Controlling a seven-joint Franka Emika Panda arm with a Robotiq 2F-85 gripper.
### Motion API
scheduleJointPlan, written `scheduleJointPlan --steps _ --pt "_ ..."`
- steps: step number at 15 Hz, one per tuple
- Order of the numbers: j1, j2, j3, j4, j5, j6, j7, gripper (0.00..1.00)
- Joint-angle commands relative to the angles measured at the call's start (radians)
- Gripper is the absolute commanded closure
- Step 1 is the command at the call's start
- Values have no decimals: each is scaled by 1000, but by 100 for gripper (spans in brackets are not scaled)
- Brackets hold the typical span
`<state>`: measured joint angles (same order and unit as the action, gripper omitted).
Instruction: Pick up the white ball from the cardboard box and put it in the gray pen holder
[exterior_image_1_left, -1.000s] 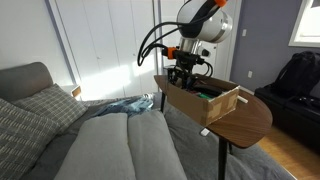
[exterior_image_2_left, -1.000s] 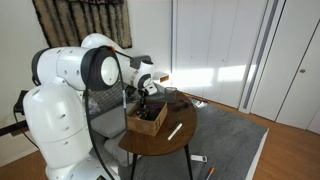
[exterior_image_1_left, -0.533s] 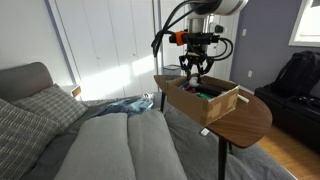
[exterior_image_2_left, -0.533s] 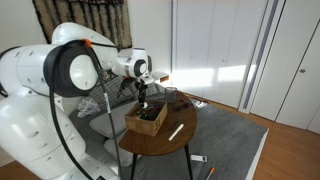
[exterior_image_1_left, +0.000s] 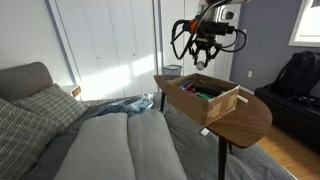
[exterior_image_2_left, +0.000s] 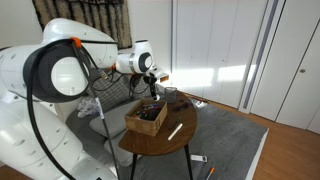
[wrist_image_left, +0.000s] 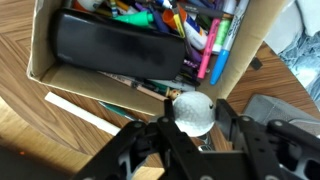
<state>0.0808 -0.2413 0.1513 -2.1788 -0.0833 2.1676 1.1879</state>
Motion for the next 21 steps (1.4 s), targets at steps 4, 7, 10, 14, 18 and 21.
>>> scheduleJointPlan --steps 4,7,10,14,18,21 --pt "-35 8 -5 55 -50 31 -33 80" --pt "-50 93 -14 158 -65 85 -115 80" --pt "-53 211 -33 273 -32 118 -238 80" --pt "-45 386 -69 449 53 141 -434 80" --pt "-28 546 -78 644 95 64 -547 80" --pt "-6 646 -75 768 118 -10 -623 80"
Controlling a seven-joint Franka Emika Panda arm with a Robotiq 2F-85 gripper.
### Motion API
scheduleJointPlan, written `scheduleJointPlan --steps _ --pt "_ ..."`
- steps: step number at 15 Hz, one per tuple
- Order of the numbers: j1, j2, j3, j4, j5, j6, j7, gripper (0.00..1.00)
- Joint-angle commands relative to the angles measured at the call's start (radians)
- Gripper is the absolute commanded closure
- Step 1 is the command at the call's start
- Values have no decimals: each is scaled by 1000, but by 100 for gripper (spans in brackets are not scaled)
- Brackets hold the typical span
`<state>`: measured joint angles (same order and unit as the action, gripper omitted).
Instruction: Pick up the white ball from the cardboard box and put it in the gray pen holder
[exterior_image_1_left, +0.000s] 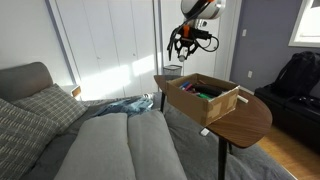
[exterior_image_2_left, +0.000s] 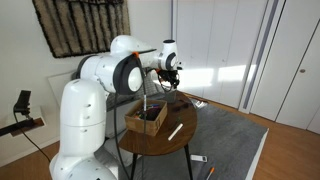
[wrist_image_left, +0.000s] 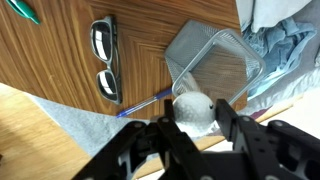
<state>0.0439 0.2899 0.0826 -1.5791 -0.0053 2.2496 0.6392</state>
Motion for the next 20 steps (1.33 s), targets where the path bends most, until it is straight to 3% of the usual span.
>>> scheduleJointPlan --steps 1,6,7,9,12,15,16,19,20 --pt "43 143 -9 206 36 -121 -88 80" --pt "83 243 -16 365 35 -208 -156 80" --pt "87 259 -15 391 38 -231 -168 30" --pt "91 281 -16 432 41 -266 -181 22" --pt "97 278 -27 456 29 -300 -174 0" --pt "101 151 -31 334 -45 -289 -128 0" --pt "102 73 -34 240 -78 -238 -145 0" --pt "87 -42 -16 121 -114 -74 -175 0" --pt "85 80 -16 277 -91 -167 -170 0"
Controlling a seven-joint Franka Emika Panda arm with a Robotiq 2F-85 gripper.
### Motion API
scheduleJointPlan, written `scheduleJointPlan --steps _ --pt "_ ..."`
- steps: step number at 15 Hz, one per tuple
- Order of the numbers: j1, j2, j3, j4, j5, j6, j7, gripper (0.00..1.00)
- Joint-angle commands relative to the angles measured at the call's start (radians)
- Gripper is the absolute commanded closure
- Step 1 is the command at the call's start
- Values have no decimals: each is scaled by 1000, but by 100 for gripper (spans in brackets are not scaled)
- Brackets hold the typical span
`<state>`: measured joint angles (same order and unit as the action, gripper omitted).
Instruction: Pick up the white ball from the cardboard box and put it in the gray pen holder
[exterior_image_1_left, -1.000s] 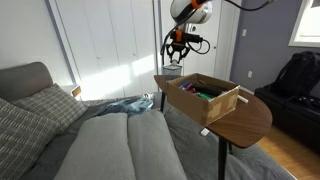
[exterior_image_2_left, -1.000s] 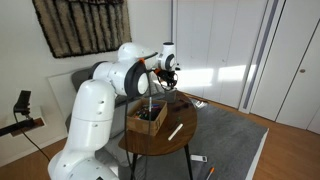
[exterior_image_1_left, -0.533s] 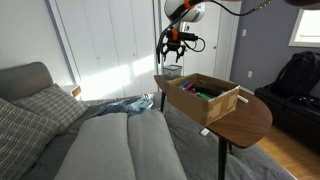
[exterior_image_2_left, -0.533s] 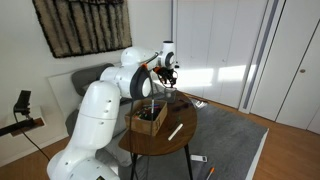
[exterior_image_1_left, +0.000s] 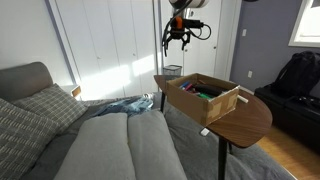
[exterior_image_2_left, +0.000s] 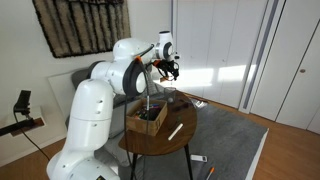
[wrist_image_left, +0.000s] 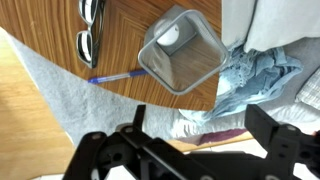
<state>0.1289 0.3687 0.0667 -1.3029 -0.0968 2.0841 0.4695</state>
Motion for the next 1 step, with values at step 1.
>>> scheduleJointPlan --steps 1 --pt "0 -39 0 -37 -2 30 -1 0"
